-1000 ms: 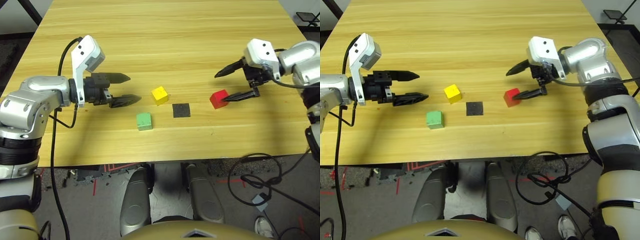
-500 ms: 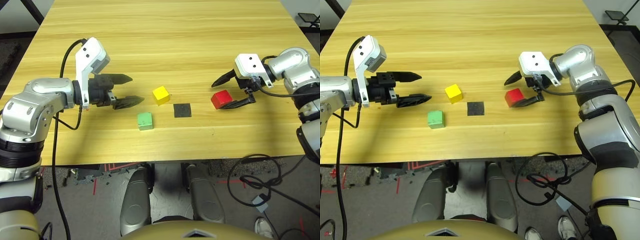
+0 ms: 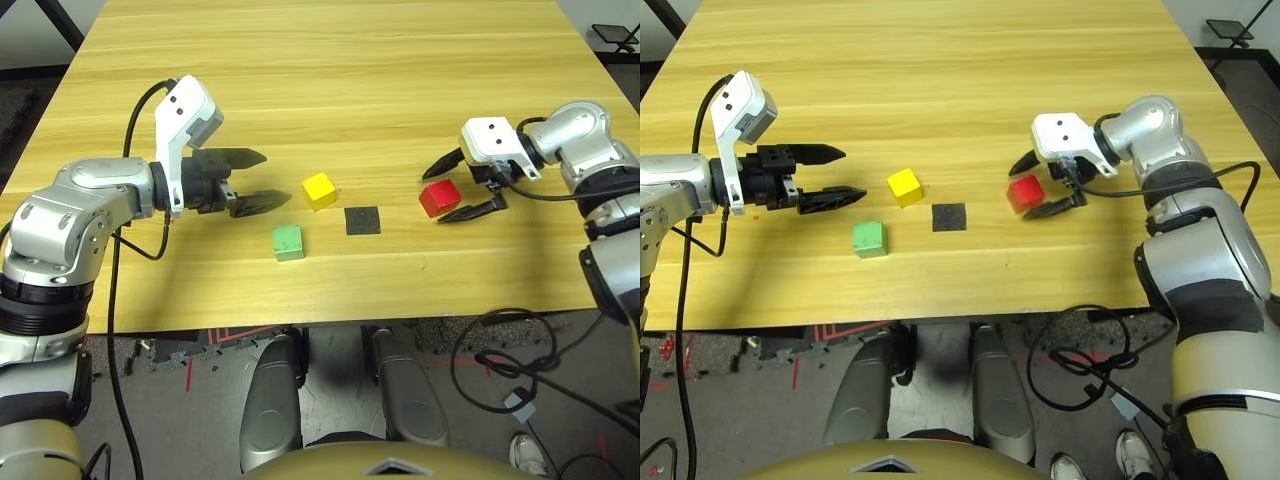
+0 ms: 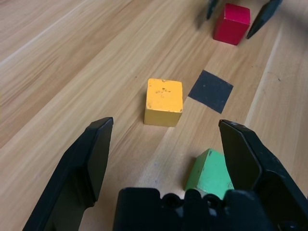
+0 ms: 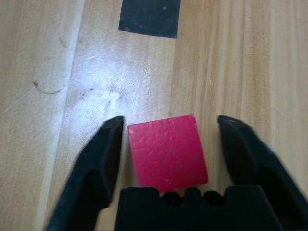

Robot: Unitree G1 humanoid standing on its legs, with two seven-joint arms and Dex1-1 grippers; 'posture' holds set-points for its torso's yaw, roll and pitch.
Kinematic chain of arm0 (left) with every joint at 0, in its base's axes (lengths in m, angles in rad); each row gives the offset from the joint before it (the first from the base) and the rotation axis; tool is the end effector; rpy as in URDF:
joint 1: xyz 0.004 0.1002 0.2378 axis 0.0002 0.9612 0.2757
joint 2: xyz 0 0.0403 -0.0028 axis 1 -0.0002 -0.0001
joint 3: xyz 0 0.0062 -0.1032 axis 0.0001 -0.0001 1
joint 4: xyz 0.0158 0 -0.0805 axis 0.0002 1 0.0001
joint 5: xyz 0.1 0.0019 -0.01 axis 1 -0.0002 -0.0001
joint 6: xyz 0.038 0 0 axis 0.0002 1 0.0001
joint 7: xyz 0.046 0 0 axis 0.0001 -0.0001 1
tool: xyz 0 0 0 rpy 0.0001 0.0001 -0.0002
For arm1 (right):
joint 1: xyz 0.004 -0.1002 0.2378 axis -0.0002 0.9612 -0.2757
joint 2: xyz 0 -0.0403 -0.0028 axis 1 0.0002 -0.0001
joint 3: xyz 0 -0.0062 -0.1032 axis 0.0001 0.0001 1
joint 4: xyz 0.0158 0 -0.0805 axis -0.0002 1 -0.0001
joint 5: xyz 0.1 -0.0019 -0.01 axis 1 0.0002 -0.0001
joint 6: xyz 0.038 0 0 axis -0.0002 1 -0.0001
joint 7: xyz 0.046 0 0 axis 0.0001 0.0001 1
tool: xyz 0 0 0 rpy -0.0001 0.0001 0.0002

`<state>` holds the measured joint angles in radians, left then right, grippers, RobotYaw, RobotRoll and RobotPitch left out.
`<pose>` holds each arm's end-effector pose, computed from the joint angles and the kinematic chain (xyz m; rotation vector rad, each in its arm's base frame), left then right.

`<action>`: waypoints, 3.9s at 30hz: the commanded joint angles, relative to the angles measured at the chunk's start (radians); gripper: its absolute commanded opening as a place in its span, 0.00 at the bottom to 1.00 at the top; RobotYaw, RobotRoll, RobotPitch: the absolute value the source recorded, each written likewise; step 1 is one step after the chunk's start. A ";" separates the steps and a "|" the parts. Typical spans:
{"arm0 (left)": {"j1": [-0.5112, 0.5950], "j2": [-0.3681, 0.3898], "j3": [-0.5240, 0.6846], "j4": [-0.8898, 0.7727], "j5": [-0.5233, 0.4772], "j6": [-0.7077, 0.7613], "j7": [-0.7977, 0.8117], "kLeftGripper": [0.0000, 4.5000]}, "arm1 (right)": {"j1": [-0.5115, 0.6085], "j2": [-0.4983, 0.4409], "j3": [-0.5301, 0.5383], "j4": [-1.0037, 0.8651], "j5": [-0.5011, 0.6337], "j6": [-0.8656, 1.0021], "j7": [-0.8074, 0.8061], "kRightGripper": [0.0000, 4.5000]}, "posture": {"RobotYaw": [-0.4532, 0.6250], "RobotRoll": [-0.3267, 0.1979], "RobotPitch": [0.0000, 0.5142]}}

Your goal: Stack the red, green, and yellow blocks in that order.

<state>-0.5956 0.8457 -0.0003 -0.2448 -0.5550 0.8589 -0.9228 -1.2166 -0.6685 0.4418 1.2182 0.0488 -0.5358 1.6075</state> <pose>0.2567 0.2321 0.2371 0.3177 0.2373 -0.9930 0.3560 -0.2482 0.2363 -0.9837 0.2971 1.4699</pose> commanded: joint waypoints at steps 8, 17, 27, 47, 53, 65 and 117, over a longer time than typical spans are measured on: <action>0.002 -0.004 0.014 -0.024 -0.013 0.023 0.014 1.00 | -0.009 -0.004 -0.061 0.014 -0.085 0.010 0.007 0.45 | 0.64 0.57 0.45; -0.027 -0.029 -0.006 -0.007 -0.003 0.022 0.026 1.00 | 0.034 0.110 -0.145 -0.446 -0.028 0.561 -0.050 0.45 | 0.63 0.54 0.45; -0.045 -0.057 -0.030 0.004 0.011 0.019 0.024 1.00 | 0.200 0.174 -0.050 -0.920 -0.091 0.897 -0.204 0.45 | 0.65 0.51 0.47; -0.024 -0.066 -0.016 -0.014 0.002 0.018 0.053 1.00 | 0.225 0.152 -0.016 -1.025 -0.077 1.025 -0.207 0.45 | 0.67 0.50 0.50; -0.019 -0.065 -0.013 -0.022 -0.003 0.023 0.055 1.00 | 0.246 0.153 -0.014 -1.027 -0.065 1.017 -0.222 0.45 | 0.68 0.51 0.51; -0.025 -0.056 -0.022 -0.025 0.000 0.016 0.042 1.00 | 0.264 0.167 -0.020 -1.005 -0.042 0.978 -0.228 0.99 | 0.68 0.53 0.53; 0.115 0.092 -0.270 -0.106 0.241 -0.149 -0.240 1.00 | 0.398 -0.135 -0.396 -1.030 0.354 1.003 -0.099 1.00 | 0.53 0.62 0.53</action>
<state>-0.4970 0.9383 -0.2527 -0.3244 -0.3188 0.7057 -1.1638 -0.8312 -0.7958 0.0522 0.2146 0.3876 0.4669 1.5066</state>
